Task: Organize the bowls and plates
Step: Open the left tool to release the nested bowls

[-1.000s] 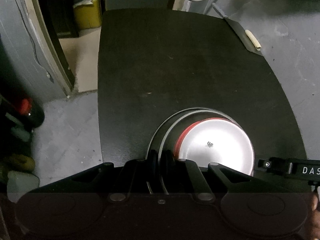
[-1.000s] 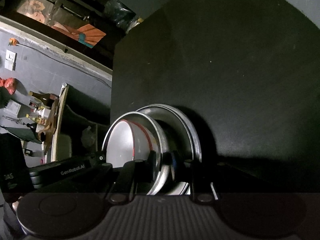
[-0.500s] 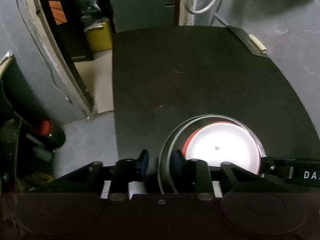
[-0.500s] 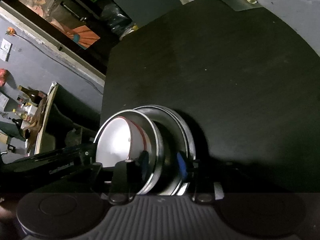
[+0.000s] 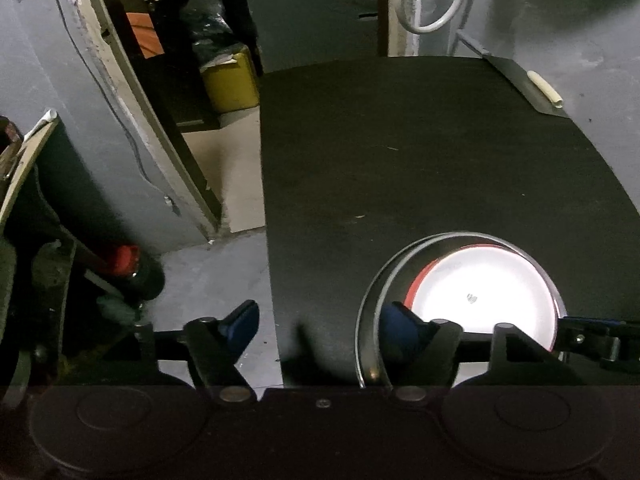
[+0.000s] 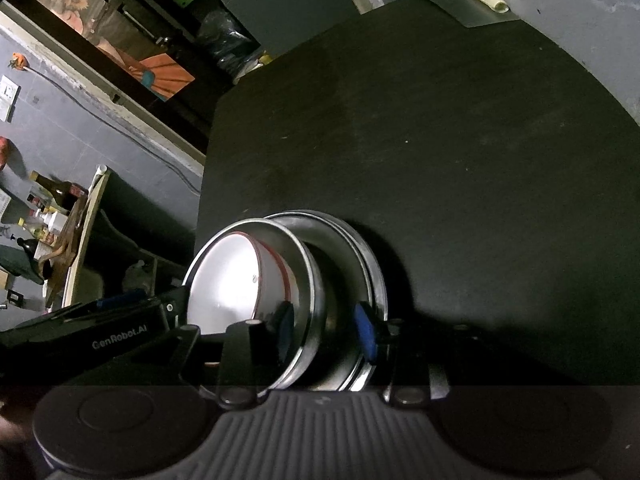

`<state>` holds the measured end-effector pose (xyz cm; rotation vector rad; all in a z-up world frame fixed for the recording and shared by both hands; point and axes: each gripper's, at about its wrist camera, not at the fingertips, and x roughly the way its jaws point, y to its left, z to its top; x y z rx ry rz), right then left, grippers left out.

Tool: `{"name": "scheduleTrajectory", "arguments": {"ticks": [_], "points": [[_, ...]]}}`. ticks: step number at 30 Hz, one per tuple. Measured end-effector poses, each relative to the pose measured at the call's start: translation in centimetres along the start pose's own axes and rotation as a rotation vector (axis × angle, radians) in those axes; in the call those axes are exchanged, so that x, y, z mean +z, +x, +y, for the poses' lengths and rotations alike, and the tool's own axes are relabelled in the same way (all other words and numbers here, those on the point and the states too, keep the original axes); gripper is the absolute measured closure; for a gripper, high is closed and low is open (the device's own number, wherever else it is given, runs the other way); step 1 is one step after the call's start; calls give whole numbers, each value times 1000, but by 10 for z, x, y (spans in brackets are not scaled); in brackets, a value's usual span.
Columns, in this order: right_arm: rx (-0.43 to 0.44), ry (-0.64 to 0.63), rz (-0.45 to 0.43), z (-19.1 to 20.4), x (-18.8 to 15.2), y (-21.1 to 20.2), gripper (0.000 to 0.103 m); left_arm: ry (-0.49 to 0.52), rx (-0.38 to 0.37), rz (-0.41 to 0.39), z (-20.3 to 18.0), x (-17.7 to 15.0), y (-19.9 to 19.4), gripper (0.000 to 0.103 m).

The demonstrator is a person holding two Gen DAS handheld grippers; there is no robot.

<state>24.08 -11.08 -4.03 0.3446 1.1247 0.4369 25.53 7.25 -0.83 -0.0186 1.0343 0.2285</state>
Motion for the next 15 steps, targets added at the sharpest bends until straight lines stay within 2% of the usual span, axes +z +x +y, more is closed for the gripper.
{"name": "scheduleTrajectory", "arguments": {"ticks": [2, 8, 10, 11, 12, 15], "points": [[-1, 1, 0, 0, 0, 0, 65, 0, 13, 3, 0, 0, 1, 21], [-27, -21, -10, 6, 1, -2, 64, 16, 44, 2, -2, 0, 2, 15], [-75, -38, -28, 9, 1, -4, 51, 22, 55, -2, -3, 0, 1, 15], [-116, -51, -40, 10, 1, -5, 33, 23, 60, -4, -4, 0, 0, 14], [-125, -57, -47, 9, 3, -6, 27, 23, 64, -5, -4, 0, 0, 14], [-101, -31, -47, 4, 4, -7, 27, 28, 76, -6, -7, 0, 0, 13]]}}
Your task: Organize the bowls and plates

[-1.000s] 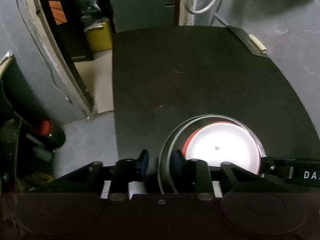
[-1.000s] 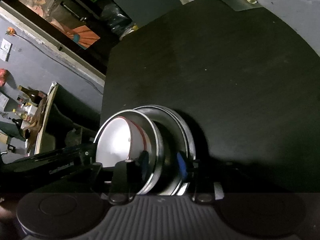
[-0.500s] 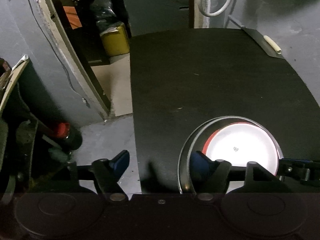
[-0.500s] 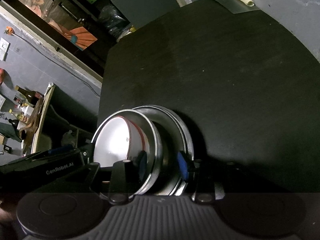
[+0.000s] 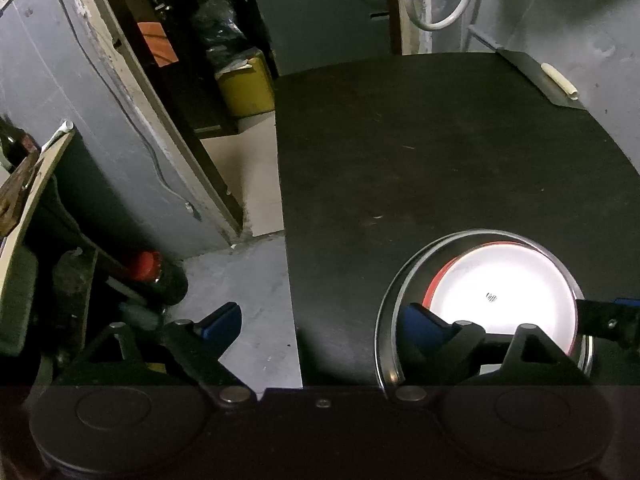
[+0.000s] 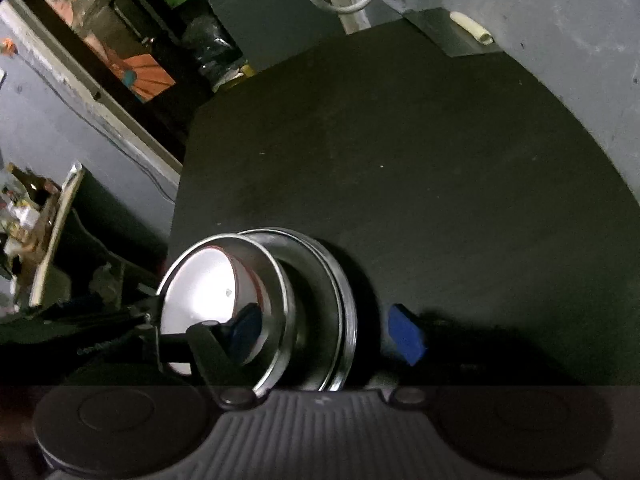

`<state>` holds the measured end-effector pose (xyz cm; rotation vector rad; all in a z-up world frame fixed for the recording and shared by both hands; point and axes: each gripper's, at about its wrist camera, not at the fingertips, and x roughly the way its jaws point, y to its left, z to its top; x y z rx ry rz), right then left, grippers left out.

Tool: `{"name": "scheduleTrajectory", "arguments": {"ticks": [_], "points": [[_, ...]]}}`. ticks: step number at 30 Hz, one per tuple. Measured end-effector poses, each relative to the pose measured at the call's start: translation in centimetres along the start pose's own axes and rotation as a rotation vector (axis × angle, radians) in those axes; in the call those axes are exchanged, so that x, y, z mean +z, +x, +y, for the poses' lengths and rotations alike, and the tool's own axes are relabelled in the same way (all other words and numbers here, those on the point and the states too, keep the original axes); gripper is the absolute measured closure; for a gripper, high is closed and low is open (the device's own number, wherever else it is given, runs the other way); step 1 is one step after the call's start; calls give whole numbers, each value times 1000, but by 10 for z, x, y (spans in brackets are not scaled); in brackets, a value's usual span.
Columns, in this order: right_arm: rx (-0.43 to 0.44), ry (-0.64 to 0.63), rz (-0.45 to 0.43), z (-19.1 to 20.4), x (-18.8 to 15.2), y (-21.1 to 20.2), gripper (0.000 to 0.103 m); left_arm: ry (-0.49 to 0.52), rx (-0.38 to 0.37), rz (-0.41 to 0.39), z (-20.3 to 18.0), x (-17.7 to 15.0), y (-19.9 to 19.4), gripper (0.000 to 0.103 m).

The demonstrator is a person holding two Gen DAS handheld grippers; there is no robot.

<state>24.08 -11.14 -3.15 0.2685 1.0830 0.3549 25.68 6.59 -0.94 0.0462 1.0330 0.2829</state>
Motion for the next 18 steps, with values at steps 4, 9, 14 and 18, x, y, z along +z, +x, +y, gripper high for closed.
{"name": "scheduleTrajectory", "arguments": {"ticks": [4, 9, 14, 18], "points": [[-8, -4, 1, 1, -2, 1, 24, 13, 20, -14, -1, 0, -2, 11], [-13, 14, -14, -2, -3, -2, 15, 36, 68, -32, -5, -1, -7, 7], [-18, 22, -37, -3, -7, -8, 5, 28, 92, -49, -4, -2, -11, 4], [-24, 28, -45, -5, -9, -11, 4, 20, 74, -67, -5, -1, -15, 4]]}}
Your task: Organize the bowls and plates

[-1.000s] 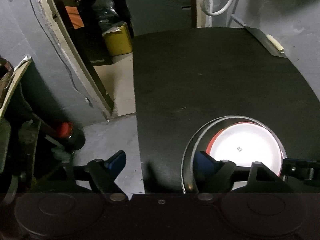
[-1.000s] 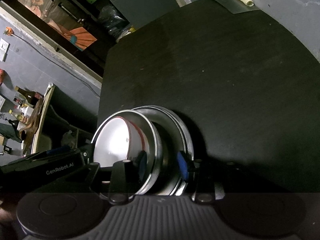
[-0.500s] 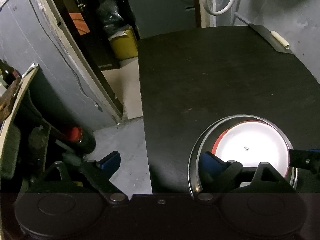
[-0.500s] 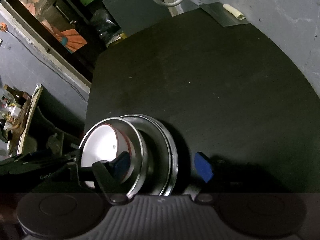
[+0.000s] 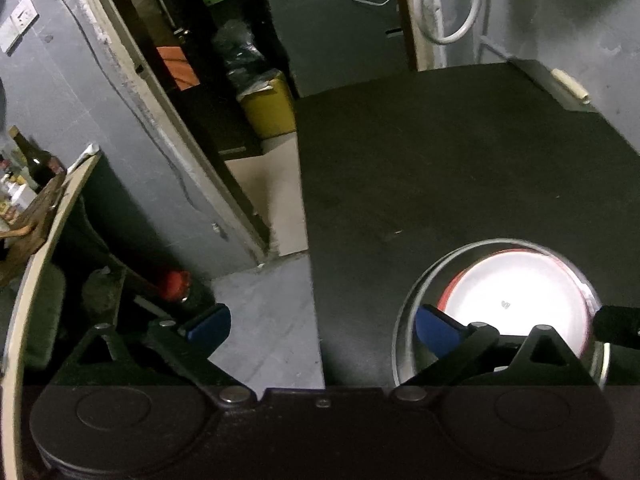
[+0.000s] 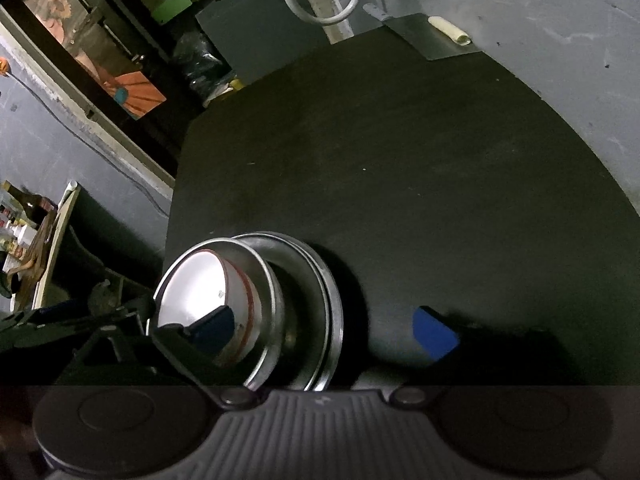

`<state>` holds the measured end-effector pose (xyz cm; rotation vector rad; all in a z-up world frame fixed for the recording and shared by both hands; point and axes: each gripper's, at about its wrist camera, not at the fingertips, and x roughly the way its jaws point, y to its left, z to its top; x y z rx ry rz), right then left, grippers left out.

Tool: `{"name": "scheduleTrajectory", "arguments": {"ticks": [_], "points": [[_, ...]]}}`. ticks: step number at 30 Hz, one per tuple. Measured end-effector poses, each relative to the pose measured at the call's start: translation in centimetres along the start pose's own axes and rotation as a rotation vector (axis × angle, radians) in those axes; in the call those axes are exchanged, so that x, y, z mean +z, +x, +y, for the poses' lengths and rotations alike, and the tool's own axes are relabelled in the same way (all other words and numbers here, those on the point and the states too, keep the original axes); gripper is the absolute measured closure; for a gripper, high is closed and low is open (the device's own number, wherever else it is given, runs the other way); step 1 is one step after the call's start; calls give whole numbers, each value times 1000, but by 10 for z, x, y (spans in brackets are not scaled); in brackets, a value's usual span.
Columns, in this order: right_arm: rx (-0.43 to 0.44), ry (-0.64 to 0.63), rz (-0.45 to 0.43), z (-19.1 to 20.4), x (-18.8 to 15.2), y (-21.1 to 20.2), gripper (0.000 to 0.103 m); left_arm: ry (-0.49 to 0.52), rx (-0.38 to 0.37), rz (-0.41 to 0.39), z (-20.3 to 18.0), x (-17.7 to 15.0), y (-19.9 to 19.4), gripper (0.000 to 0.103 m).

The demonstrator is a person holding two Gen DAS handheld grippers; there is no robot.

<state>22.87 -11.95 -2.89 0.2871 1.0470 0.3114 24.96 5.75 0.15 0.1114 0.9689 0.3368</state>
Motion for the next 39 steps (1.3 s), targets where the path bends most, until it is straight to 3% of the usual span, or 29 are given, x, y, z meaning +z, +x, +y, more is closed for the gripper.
{"name": "scheduleTrajectory", "arguments": {"ticks": [17, 23, 32, 39], "points": [[-2, -33, -97, -2, -9, -28, 0, -89, -8, -116, 6, -9, -29, 1], [8, -60, -157, -5, -13, -42, 0, -170, -34, -173, 14, -19, -47, 1], [58, -115, -200, -12, -26, -63, 0, -297, -126, -237, 13, -52, -79, 1], [96, -141, -254, -16, -37, -77, 0, -325, -130, -251, 4, -75, -102, 1]]}}
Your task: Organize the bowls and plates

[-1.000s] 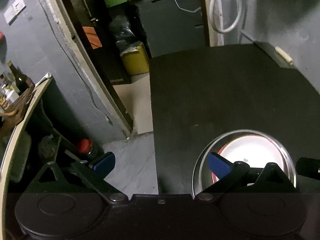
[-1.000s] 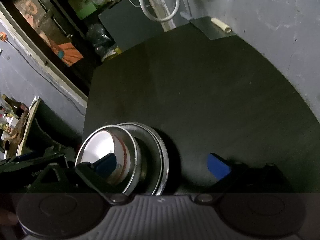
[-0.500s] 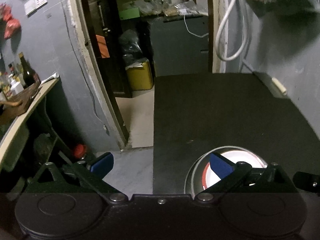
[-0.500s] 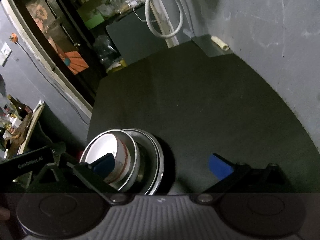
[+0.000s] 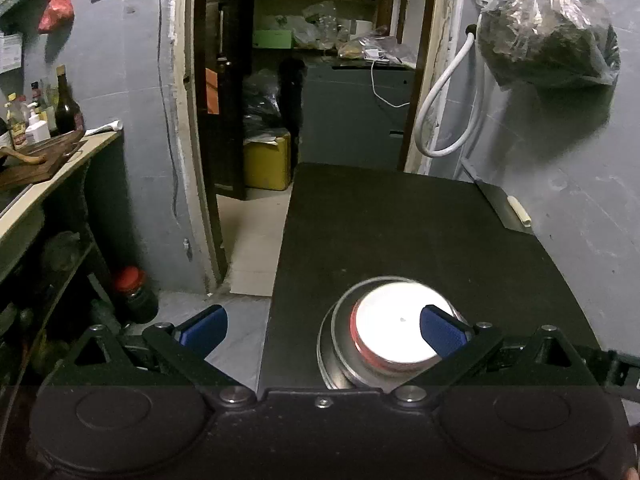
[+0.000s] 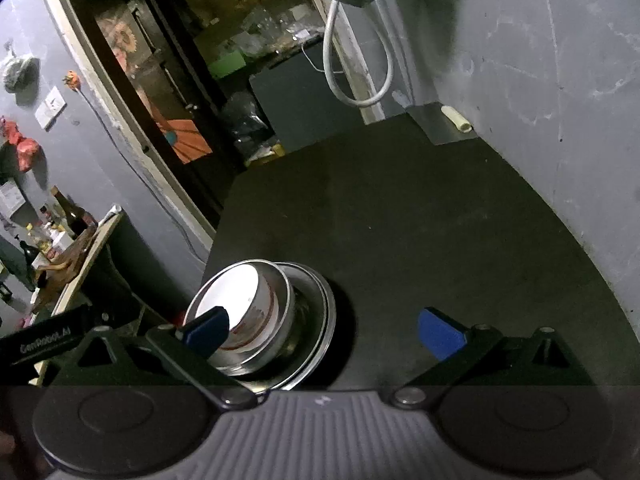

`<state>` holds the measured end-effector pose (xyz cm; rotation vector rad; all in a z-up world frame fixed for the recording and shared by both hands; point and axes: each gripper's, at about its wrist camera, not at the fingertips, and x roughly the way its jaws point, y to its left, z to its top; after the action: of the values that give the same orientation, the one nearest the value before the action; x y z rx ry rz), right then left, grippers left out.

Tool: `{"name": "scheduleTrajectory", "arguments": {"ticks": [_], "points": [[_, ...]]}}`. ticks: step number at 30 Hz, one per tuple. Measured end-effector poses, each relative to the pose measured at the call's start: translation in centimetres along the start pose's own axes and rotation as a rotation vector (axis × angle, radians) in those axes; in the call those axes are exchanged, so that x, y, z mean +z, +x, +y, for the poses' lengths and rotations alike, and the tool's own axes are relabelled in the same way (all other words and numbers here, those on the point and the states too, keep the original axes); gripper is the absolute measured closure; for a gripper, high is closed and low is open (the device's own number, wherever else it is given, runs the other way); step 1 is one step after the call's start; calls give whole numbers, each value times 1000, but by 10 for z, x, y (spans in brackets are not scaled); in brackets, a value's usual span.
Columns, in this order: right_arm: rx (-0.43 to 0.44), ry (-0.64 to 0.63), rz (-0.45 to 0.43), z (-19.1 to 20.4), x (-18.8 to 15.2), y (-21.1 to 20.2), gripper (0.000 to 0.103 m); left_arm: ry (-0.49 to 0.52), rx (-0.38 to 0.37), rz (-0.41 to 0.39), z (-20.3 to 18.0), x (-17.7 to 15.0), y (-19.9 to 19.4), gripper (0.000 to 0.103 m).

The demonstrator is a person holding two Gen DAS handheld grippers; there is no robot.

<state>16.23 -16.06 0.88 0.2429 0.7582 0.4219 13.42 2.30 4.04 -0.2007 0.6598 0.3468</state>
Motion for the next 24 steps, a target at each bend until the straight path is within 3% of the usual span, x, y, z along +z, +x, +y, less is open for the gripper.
{"name": "scheduleTrajectory", "arguments": {"ticks": [6, 15, 24], "points": [[13, -31, -4, 6, -6, -6, 0, 8, -5, 6, 7, -6, -15, 1], [-56, -48, -62, 28, -11, -21, 0, 37, -57, -32, 29, -8, -28, 1], [-123, -81, -105, 73, -48, -47, 0, 38, -134, -41, 69, -23, -41, 1]]}}
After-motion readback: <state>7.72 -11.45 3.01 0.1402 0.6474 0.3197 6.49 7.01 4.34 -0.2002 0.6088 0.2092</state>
